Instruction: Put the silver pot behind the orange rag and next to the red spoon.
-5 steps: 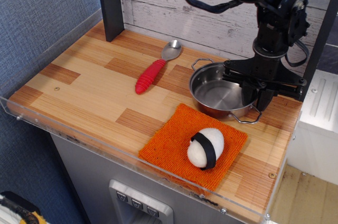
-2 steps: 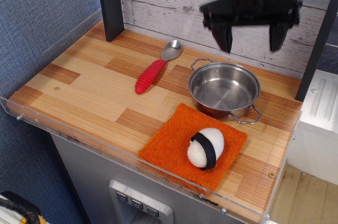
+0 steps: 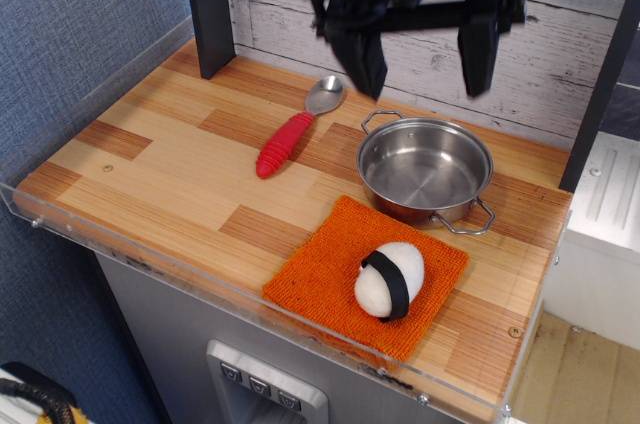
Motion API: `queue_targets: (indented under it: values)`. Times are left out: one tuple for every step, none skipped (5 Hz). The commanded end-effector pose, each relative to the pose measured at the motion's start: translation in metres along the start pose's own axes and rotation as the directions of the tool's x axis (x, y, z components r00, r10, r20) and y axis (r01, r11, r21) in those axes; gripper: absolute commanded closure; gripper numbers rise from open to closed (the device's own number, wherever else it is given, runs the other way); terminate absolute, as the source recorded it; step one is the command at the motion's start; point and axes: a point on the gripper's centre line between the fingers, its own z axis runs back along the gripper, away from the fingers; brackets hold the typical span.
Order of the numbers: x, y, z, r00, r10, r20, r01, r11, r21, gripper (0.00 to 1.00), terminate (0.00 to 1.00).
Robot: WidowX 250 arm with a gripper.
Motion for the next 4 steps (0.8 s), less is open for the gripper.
queue_targets:
  values:
    - [-0.028,0.015,0.005,0.979,-0.189,-0.08,0.191,0.981,0.025,0.0,0.0]
    - [-0.027,0.01,-0.002,0.968,-0.232,-0.099,0.238,0.969,0.06,0.0,0.0]
    - [-0.026,0.013,-0.008,0.968,-0.208,-0.137,0.229,0.96,0.161,0.0,0.0]
    - [-0.026,0.013,-0.008,0.968,-0.208,-0.137,0.229,0.96,0.161,0.0,1.0]
